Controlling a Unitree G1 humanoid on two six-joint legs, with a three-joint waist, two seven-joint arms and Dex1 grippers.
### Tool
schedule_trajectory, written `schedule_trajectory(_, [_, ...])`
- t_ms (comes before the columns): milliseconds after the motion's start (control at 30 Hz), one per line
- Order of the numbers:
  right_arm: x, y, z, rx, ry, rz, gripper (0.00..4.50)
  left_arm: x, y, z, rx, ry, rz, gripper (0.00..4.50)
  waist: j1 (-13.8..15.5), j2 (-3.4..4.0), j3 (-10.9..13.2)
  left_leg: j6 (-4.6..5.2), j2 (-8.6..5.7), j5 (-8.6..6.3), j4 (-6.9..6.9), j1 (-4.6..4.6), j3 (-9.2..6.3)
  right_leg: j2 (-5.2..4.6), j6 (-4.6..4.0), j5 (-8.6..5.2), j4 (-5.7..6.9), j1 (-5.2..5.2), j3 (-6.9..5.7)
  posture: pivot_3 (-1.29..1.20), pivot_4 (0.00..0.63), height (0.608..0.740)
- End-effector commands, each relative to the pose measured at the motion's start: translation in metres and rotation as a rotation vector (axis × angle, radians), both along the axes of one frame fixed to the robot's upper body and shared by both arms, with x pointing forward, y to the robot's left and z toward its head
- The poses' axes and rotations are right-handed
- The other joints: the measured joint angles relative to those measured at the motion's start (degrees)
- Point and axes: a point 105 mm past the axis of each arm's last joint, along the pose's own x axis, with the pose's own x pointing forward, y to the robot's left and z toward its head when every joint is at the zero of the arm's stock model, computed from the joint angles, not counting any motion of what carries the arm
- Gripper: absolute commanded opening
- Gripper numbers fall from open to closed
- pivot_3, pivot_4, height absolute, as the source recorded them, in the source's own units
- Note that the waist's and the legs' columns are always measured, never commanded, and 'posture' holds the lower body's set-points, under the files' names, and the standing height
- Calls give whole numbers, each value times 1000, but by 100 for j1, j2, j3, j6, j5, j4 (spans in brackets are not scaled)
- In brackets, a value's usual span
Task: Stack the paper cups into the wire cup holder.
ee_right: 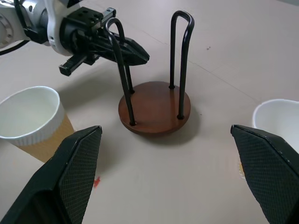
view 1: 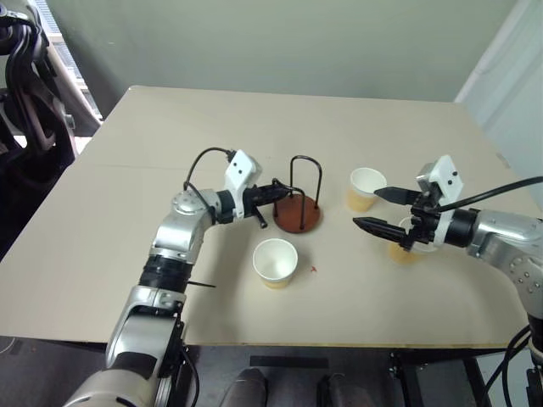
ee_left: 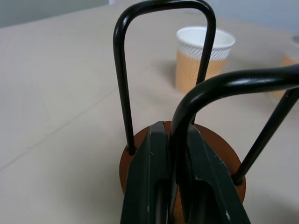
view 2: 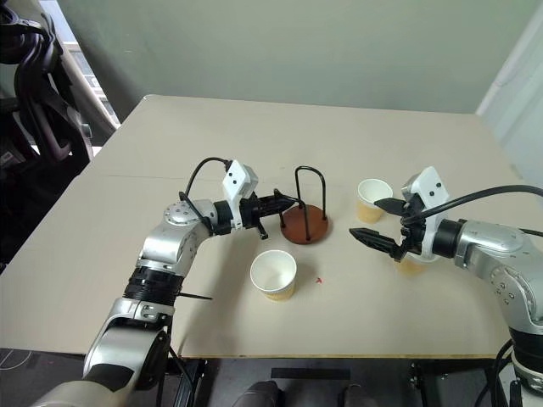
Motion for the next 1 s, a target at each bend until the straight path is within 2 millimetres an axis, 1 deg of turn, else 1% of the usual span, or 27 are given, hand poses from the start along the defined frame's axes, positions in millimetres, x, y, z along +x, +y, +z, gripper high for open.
schedule_trajectory(33, [-7,-11,19,-11,-73,-37,4500,-5,-20,17,-4,-52,-95,18,18,0,0,0,0,0,0,0,0,-1,0,0,0,0,0,0,150,740])
schedule_trajectory(100, [-13,-12,19,-9,-68,-31,4500,-8,-26,18,0,-47,-131,18,21,0,0,0,0,0,0,0,2,-1,0,0,0,1,0,0,150,740])
schedule_trajectory(233, [-35,-8,21,-14,-50,19,4500,-13,-37,16,51,-44,-227,18,23,0,0,0,2,0,-2,0,8,1,3,-1,2,1,1,0,150,740])
schedule_trajectory(367, [-50,-10,30,-20,-50,32,4500,-12,-42,17,99,-54,-286,18,27,0,0,0,0,0,2,0,11,1,5,-1,1,5,4,0,150,740])
schedule_trajectory(467, [-57,-10,34,-27,-50,38,4500,-11,-45,18,111,-59,-313,18,26,0,0,1,1,0,2,2,10,1,9,-3,0,7,4,0,150,740])
schedule_trajectory(600, [-71,-6,44,-40,-66,59,4500,-14,-56,18,128,-60,-380,18,39,0,0,2,-2,0,2,0,10,0,22,-10,0,7,6,0,150,740])
schedule_trajectory(767, [-78,0,49,-46,-79,65,4500,-21,-69,14,134,-54,-454,18,45,0,0,5,-3,0,3,-3,11,-1,31,-12,-2,8,7,0,150,740])
schedule_trajectory(867, [-79,1,47,-48,-76,54,4500,-28,-76,9,158,-51,-511,18,44,0,0,5,-2,0,3,-2,12,0,35,-13,-1,9,8,0,150,740])
schedule_trajectory(1000, [-80,2,46,-48,-75,40,4500,-35,-80,3,195,-52,-564,18,45,0,0,9,-3,-2,5,-3,12,-2,43,-15,-2,8,10,0,150,740])
